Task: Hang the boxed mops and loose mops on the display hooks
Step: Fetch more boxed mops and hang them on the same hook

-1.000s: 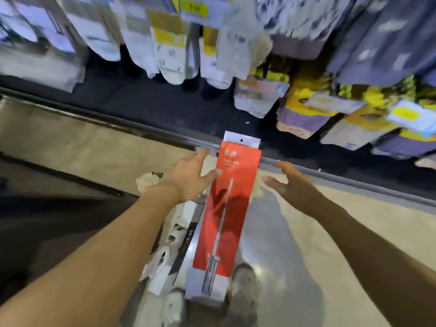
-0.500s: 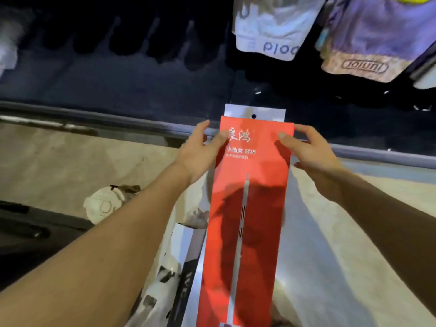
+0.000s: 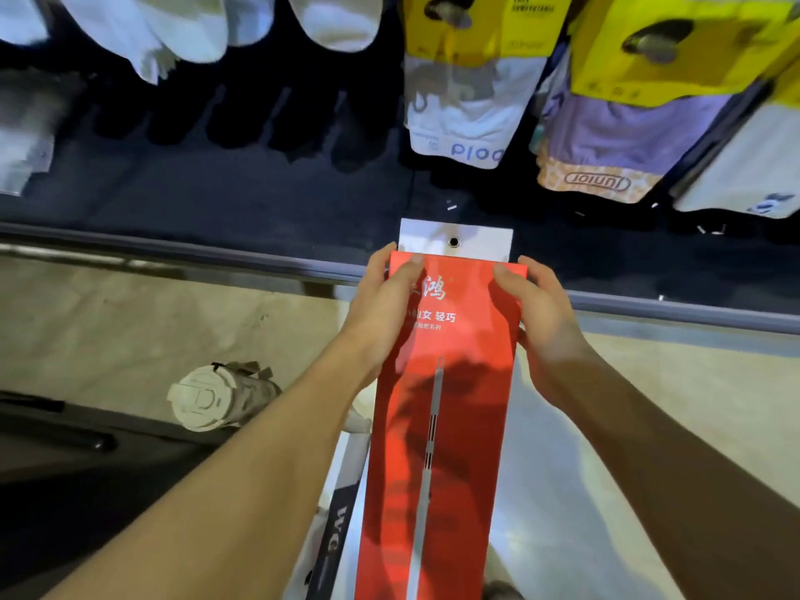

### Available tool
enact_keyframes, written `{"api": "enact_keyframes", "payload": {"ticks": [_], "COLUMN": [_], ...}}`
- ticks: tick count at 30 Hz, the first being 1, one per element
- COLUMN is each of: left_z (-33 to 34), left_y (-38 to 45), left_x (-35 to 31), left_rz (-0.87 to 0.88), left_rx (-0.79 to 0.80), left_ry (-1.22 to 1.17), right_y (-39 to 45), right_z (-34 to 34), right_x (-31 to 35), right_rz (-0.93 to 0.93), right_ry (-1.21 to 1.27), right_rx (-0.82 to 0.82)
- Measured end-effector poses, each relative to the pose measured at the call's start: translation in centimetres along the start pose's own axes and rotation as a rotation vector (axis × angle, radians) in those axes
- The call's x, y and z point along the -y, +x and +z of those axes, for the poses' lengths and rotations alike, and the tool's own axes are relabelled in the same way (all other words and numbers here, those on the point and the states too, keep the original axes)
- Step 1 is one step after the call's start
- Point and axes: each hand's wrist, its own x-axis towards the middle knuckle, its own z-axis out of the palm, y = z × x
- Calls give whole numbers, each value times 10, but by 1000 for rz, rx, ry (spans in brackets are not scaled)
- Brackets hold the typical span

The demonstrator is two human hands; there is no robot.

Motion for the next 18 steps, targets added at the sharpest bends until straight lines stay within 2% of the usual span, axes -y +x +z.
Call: {"api": "enact_keyframes", "payload": {"ticks": [6, 12, 18], "left_z": [-17, -43, -67], "left_y": [-96, -211, -326], "left_x": [-38, -49, -51], "left_rz": [50, 140, 135], "left_rx": [-45, 22, -4], "left_ry": [-122, -92, -152], "right_y": [-102, -224, -342], "right_z": [-5, -15, -21], "right_x": [37, 51, 58], "right_rz": [-75, -182, -210], "right_ry": [107, 76, -2], "right_rx": [33, 50, -45]}}
